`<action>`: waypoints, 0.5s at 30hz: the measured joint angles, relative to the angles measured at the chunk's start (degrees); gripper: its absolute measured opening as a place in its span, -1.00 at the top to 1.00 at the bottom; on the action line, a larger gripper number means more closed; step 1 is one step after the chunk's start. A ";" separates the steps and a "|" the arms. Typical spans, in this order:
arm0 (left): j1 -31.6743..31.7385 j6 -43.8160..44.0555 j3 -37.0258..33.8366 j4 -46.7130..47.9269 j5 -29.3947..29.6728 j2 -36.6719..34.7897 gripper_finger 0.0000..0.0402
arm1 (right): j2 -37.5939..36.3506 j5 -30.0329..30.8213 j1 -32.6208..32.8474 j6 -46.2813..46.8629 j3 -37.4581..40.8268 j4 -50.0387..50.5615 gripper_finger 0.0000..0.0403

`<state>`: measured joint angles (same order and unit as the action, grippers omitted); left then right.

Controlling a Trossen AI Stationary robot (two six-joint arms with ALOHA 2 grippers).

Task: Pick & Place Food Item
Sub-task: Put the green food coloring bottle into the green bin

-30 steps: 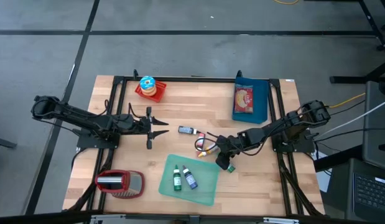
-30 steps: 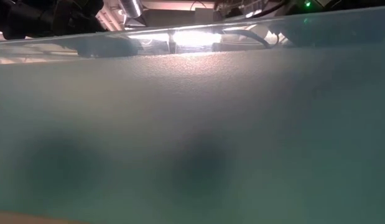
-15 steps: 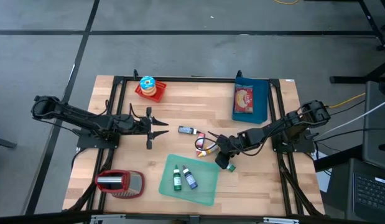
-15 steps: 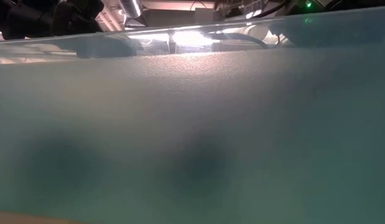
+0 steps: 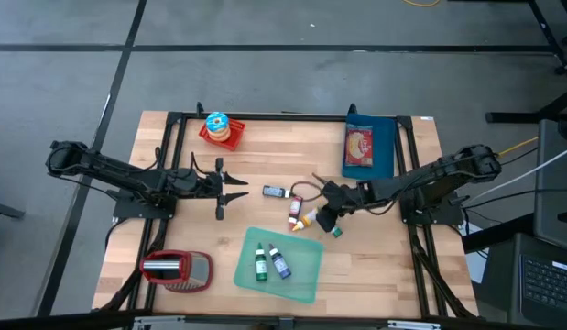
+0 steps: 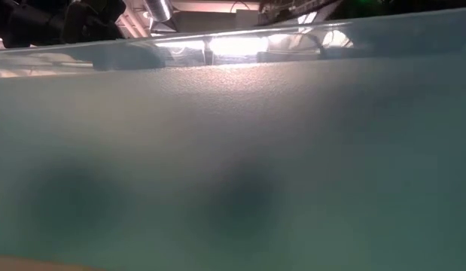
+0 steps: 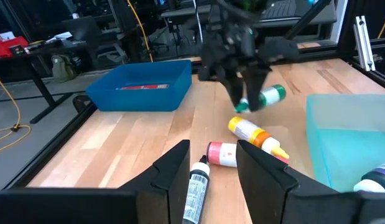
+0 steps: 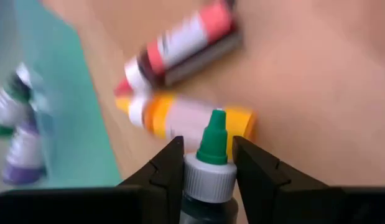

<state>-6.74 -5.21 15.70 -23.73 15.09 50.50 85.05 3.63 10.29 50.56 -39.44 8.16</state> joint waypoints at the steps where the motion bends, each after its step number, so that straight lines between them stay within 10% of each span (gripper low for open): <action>1: 0.00 0.00 0.00 0.00 0.00 0.00 0.38 | -1.17 0.74 -0.42 -0.25 0.00 0.00 0.44; 15: 0.00 0.08 0.00 -0.08 0.00 0.02 0.38 | -9.54 20.83 5.14 3.03 -0.32 -24.97 0.44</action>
<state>-6.74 -5.13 15.70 -23.81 15.09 50.52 75.51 24.46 15.42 53.59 -39.76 -16.80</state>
